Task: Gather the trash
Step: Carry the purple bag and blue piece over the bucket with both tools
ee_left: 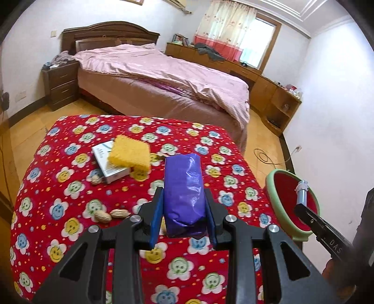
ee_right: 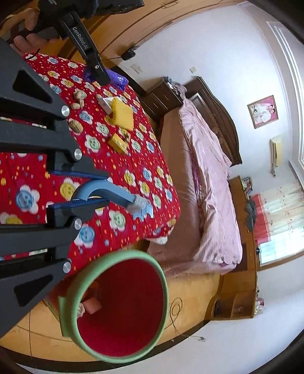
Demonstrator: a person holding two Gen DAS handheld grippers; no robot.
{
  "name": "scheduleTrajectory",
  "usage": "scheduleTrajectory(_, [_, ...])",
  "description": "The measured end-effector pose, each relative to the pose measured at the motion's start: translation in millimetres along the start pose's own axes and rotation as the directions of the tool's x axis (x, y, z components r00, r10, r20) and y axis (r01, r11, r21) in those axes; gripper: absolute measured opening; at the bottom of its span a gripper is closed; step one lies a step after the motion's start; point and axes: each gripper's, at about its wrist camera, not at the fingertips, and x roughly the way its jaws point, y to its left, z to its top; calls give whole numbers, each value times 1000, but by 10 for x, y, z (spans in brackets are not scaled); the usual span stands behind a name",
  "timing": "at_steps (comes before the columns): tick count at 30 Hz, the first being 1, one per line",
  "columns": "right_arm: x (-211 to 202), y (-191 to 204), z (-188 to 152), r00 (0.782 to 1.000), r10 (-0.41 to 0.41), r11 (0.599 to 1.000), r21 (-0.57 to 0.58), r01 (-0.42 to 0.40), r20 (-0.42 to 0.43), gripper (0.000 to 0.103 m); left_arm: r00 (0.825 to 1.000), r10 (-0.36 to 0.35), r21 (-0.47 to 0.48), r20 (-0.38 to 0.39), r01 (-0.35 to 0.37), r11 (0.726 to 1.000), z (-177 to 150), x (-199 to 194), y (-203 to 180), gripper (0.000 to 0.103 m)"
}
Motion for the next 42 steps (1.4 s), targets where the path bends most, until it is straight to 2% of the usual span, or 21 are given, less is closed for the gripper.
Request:
scheduleTrajectory(23, [-240,-879,77,995,-92,990,111,87,42,18,998,-57,119,-39,61,991,89,325,-805,33])
scheduleTrajectory(27, [-239,-1036,84,993,-109,986,133,103,40,18,994,-92,131,-65,100,986,82,446,-936,33])
scheduleTrajectory(42, [-182,-1621,29,988,-156,963,225,149,16,18,981,-149,235,-121,174,956,-18,859,-1565,33])
